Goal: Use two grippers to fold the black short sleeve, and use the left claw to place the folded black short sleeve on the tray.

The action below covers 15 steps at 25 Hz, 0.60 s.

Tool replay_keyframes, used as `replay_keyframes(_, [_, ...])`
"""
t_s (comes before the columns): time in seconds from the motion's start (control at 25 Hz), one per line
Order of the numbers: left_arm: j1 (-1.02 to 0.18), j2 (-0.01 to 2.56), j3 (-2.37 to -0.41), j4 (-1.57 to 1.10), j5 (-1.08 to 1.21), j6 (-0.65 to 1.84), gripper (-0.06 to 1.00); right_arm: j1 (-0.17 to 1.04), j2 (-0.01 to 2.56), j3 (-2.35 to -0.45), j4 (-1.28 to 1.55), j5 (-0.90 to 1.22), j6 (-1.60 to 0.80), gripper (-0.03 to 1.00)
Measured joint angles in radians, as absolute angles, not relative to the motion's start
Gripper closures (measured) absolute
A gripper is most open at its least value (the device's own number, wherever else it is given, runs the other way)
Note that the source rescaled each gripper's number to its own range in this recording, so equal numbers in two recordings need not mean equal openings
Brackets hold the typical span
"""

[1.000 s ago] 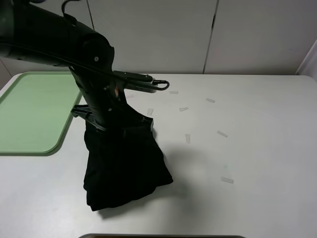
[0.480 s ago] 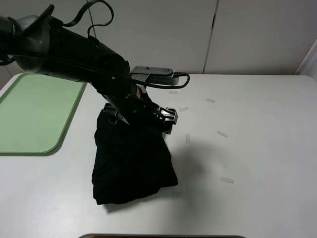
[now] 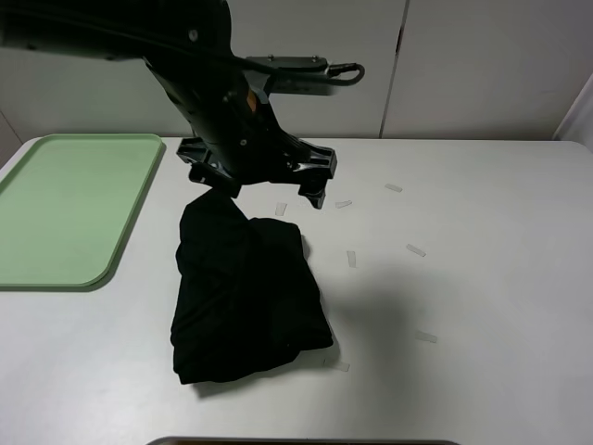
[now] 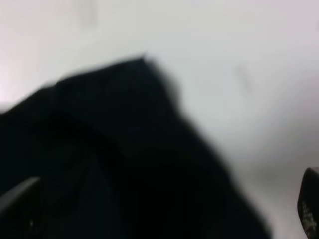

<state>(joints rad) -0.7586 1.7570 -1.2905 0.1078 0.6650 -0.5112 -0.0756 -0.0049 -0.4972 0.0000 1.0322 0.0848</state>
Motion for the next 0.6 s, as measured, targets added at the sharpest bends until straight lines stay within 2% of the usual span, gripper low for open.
replay_keyframes(0.28, [-0.691,1.682,-1.292,0.112,0.990,-0.432,-0.06,-0.076,-0.005,-0.497,0.000,1.032,0.085,-0.03])
replay_keyframes(0.6, [-0.621,1.680,-1.190,0.090,0.998,-0.332,-0.06,-0.076,-0.005,-0.497,0.000,1.032,0.085,-0.03])
